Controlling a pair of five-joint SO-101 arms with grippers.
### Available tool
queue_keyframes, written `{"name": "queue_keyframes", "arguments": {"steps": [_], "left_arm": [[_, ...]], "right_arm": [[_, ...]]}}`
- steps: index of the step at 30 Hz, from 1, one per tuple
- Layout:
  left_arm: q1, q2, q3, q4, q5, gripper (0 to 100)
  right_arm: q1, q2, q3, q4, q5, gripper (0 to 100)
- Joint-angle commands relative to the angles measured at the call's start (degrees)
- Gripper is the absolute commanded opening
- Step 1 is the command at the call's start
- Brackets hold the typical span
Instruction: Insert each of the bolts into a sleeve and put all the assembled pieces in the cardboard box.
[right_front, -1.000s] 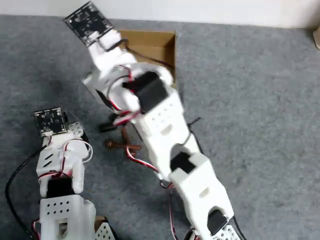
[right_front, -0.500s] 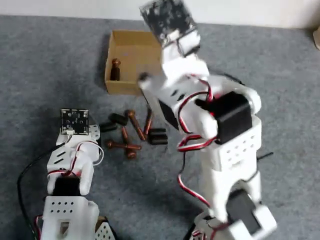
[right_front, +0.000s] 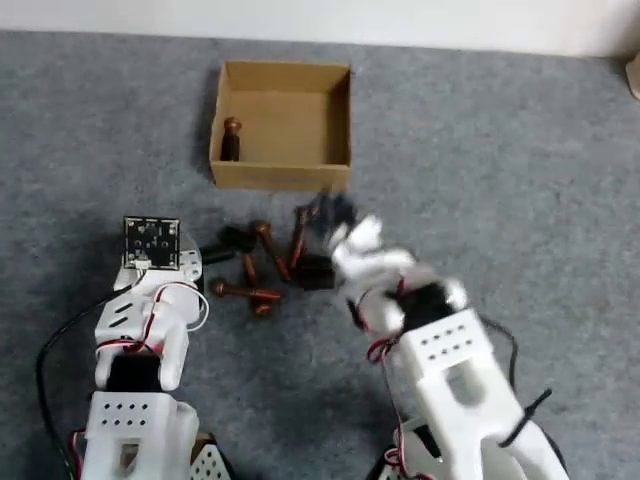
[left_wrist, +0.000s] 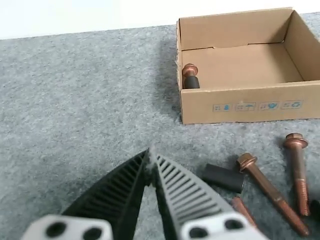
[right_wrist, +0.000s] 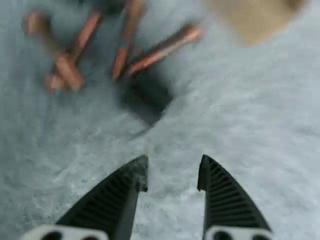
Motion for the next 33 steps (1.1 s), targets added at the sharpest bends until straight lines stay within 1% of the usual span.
{"name": "queue_keyframes", "arguments": {"steps": [1, 9, 11, 18, 21, 26, 33], "left_arm": [[1.01, 0.13, -3.21, 0.18, -0.35, 1], [0.92, 0.13, -3.12, -0.09, -0.35, 1], [0.92, 0.13, -3.12, -0.18, -0.35, 1], [0.84, 0.13, -3.21, -0.18, -0.35, 1], [0.84, 0.13, -3.30, -0.09, -0.35, 1], [0.84, 0.13, -3.12, -0.18, -0.35, 1], [0.84, 0.13, -3.12, -0.18, -0.35, 1]], "right_arm": [[-3.65, -0.66, 6.81, -8.48, 3.25, 15.1], [-5.49, 11.30, -0.66, -9.98, 3.78, 15.2], [-5.76, 15.34, -1.89, -9.98, 5.27, 15.2], [-5.67, 25.98, -6.11, -13.93, 6.07, 15.3], [-5.58, 28.44, -8.66, -13.93, 7.74, 17.3], [-3.38, 30.64, -11.74, -13.93, 7.91, 26.6], [-3.47, 30.99, -11.65, -14.02, 8.00, 27.1]]}}
